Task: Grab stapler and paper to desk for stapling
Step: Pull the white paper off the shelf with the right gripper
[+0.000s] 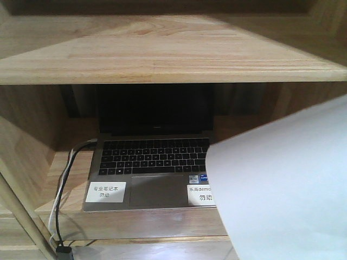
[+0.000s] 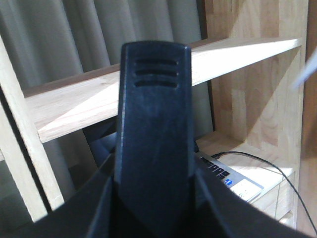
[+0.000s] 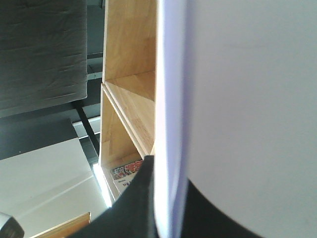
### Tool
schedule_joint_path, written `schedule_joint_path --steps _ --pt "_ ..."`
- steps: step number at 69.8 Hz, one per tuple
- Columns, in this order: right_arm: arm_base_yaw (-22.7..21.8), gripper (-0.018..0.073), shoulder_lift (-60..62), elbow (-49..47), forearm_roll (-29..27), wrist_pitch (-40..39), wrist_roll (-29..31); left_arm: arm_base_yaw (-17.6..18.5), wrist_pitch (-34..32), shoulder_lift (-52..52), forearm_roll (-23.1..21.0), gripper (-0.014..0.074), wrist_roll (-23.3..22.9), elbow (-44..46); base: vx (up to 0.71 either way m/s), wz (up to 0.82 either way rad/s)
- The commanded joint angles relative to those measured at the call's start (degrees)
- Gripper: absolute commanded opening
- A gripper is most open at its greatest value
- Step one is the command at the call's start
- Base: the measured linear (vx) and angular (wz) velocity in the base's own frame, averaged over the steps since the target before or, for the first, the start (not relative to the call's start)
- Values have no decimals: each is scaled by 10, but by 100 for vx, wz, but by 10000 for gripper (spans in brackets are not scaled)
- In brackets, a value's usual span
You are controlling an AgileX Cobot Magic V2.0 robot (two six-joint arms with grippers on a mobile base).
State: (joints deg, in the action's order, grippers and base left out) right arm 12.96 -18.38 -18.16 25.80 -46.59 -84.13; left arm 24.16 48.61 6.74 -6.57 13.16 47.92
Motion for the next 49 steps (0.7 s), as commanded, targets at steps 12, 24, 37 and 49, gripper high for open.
schedule_joint_path --steps 12,24,37,49 --pt "-4 -6 -7 -15 -8 -22 2 2 -70 11 -5 -6 0 14 0 0" --pt "-4 -6 -7 -15 -8 -22 2 2 -70 11 -5 -6 0 14 0 0" --pt "-4 -6 -7 -15 -8 -22 2 2 -70 11 -5 -6 0 14 0 0" --pt "-4 -6 -7 -15 -8 -22 2 2 -70 11 -5 -6 0 14 0 0"
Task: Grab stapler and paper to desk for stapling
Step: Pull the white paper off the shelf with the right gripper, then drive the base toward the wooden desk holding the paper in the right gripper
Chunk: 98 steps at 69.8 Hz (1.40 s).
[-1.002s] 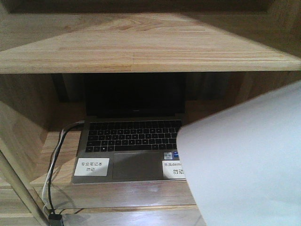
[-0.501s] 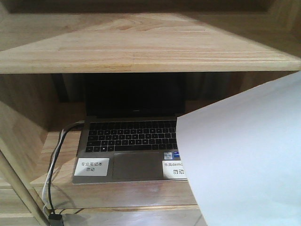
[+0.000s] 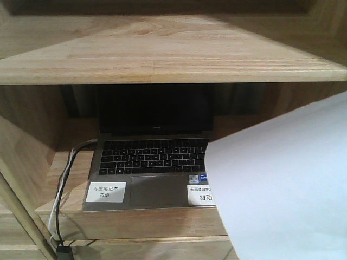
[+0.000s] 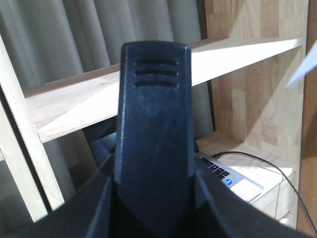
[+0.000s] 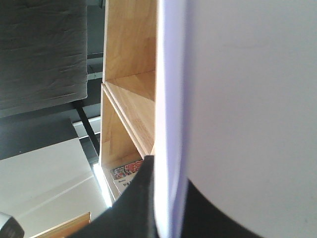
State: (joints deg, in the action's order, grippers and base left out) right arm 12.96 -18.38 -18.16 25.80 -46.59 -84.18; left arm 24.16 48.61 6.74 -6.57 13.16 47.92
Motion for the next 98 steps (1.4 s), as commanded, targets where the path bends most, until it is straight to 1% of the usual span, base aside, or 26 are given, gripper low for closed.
schedule_joint_path --steps 1,39,98 --pt "-4 -6 -7 -15 -8 -22 3 2 -70 11 -5 -6 0 14 0 0" --pt "-4 -6 -7 -15 -8 -24 3 2 -70 11 -5 -6 0 14 -3 10" --pt "-4 -6 -7 -15 -8 -24 3 2 -70 11 -5 -6 0 14 -11 43"
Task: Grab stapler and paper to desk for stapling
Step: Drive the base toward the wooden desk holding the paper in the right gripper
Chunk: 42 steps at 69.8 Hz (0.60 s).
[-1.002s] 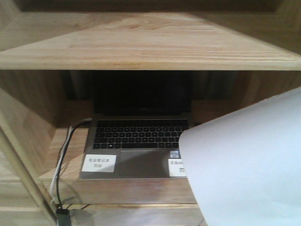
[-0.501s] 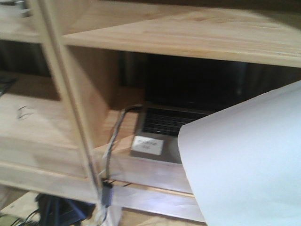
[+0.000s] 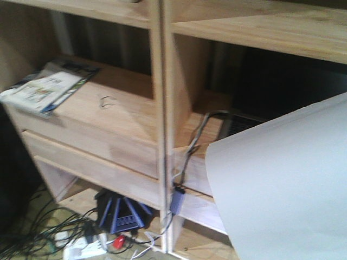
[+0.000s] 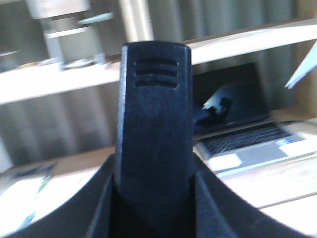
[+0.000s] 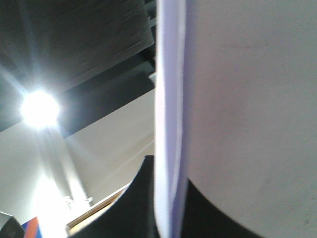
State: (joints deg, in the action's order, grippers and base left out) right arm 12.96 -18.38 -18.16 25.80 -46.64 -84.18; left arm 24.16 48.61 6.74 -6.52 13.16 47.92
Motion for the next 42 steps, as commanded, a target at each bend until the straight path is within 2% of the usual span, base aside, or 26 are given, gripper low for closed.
schedule_joint_path --steps 1,42 --pt "-4 -6 -7 -15 -8 -24 3 2 -70 11 -5 -6 0 14 -11 41" --pt "-4 -6 -7 -15 -8 -23 3 2 -70 11 -5 -6 0 14 -12 48"
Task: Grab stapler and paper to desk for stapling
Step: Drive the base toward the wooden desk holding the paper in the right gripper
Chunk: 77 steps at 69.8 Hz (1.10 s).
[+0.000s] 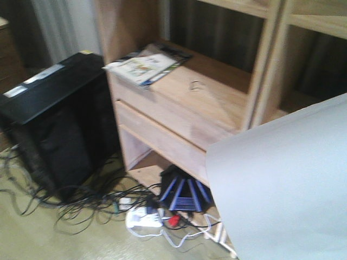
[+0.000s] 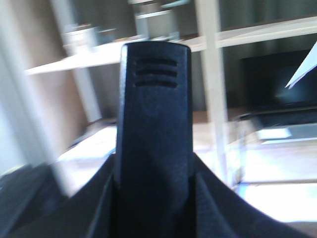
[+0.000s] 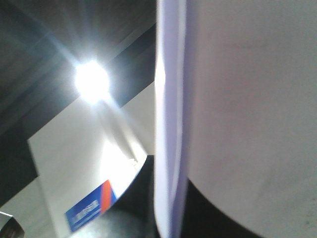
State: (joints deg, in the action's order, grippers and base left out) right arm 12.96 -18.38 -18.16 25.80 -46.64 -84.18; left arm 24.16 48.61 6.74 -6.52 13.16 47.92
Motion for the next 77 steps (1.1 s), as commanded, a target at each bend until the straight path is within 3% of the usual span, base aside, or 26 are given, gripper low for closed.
schedule_joint_path --steps 1,77 --pt "-4 -6 -7 -15 -8 -23 3 2 -70 11 -5 -6 0 14 -13 50" --pt "-4 -6 -7 -15 -8 -25 3 2 -70 11 -5 -6 0 14 -8 46"
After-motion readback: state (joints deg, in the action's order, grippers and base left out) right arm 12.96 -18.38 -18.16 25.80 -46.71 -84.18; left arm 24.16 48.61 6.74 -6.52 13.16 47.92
